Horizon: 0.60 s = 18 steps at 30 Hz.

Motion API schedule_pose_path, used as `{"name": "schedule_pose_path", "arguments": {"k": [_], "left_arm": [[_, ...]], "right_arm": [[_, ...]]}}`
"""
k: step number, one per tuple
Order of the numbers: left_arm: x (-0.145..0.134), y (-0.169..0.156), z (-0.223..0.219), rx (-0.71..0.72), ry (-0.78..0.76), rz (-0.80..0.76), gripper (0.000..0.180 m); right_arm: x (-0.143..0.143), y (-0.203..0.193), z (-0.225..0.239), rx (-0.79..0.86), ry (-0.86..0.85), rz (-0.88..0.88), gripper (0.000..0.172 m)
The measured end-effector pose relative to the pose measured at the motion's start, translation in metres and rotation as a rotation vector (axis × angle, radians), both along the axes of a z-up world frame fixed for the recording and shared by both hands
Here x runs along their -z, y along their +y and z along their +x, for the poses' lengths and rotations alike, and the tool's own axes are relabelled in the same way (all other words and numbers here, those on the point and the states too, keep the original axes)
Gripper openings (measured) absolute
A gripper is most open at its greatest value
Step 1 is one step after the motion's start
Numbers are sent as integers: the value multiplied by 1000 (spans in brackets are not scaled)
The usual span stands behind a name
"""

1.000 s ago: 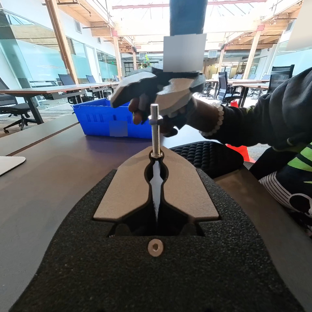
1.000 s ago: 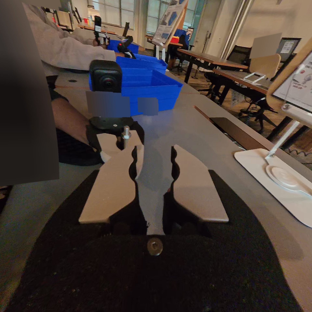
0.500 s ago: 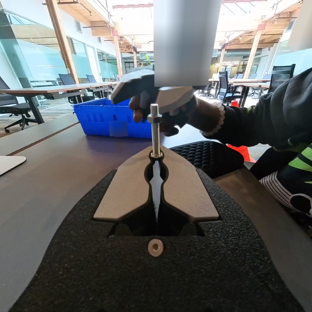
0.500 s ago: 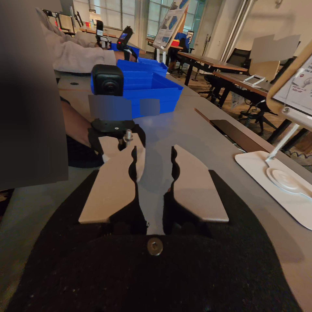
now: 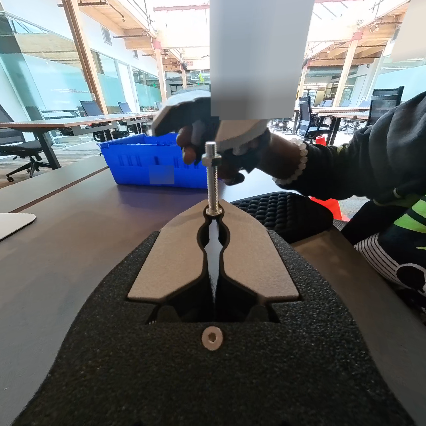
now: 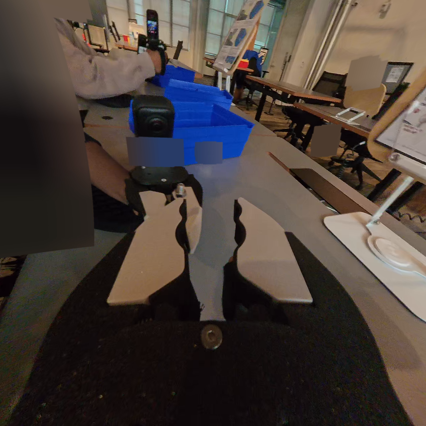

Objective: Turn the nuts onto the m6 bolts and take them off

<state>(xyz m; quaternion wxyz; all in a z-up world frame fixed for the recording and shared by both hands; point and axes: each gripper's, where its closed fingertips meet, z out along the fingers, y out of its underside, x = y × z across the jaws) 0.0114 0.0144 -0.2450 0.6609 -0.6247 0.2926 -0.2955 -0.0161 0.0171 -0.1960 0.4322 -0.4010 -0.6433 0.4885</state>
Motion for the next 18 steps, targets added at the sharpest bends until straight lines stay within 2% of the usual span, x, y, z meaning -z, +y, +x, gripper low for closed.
{"name": "schedule_pose_path", "arguments": {"k": [4, 8, 9, 11, 18], "left_arm": [[1, -1, 1, 2, 10, 4, 3], [0, 0, 1, 1, 6, 1, 2], [0, 0, 0, 2, 2, 1, 2], [0, 0, 1, 1, 6, 4, 2], [1, -1, 2, 4, 15, 5, 2]], "right_arm": [[2, -22, -12, -43, -6, 46, 41], [3, -8, -10, -13, -20, 52, 46], [3, 0, -7, 17, -18, 47, 39], [3, 11, -1, 42, -11, 43, 37], [1, -22, -14, -52, -7, 71, 42]]}}
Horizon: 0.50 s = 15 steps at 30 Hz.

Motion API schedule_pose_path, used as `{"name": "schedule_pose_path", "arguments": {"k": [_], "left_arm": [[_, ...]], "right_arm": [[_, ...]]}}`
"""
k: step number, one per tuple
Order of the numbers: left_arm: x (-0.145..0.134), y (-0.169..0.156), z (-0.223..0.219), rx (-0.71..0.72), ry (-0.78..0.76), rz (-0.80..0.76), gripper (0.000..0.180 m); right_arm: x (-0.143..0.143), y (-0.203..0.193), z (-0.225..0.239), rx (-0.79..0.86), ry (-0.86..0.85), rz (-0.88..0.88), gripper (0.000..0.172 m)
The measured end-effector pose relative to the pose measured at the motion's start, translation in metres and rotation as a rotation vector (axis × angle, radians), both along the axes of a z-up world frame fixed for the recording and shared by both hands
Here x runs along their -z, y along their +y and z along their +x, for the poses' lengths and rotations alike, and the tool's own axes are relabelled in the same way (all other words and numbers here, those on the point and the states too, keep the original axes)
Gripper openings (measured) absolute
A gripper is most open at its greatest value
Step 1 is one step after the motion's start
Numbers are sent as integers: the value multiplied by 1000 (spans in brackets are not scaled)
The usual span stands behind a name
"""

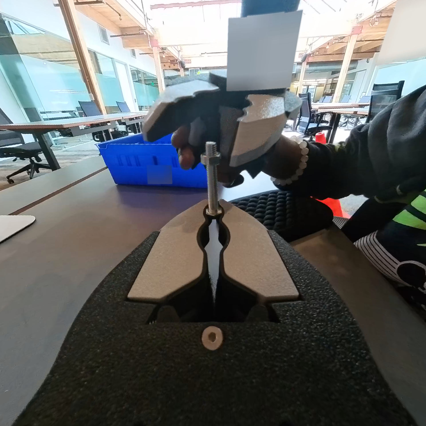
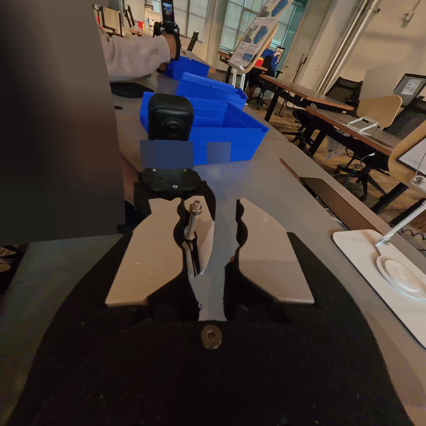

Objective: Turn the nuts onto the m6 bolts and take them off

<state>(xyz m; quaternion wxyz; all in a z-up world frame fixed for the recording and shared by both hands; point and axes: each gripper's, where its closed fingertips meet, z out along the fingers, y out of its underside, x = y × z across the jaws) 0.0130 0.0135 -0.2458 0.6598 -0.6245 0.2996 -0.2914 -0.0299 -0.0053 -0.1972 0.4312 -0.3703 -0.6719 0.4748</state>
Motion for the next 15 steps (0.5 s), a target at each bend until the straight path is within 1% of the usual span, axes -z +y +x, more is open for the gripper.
{"name": "schedule_pose_path", "arguments": {"k": [4, 5, 7, 9, 13, 15], "left_arm": [[-1, 1, -1, -2, -9, -3, 2], [-1, 1, -2, -2, -15, -4, 2], [-1, 0, -1, -2, -12, -2, 2], [0, 0, -1, 0, -5, -3, 2], [0, 0, 0, 0, -1, 0, 2], [0, -1, 1, 2, 5, 3, 2]], "right_arm": [[3, 13, 3, 25, -19, 0, 46], [3, 21, 7, 49, -17, -5, 41], [4, 33, 13, 82, -16, -11, 40], [2, 27, 14, 55, -15, -42, 41], [1, 4, 4, 1, -6, -23, 42], [2, 3, 0, 7, -11, -11, 42]]}}
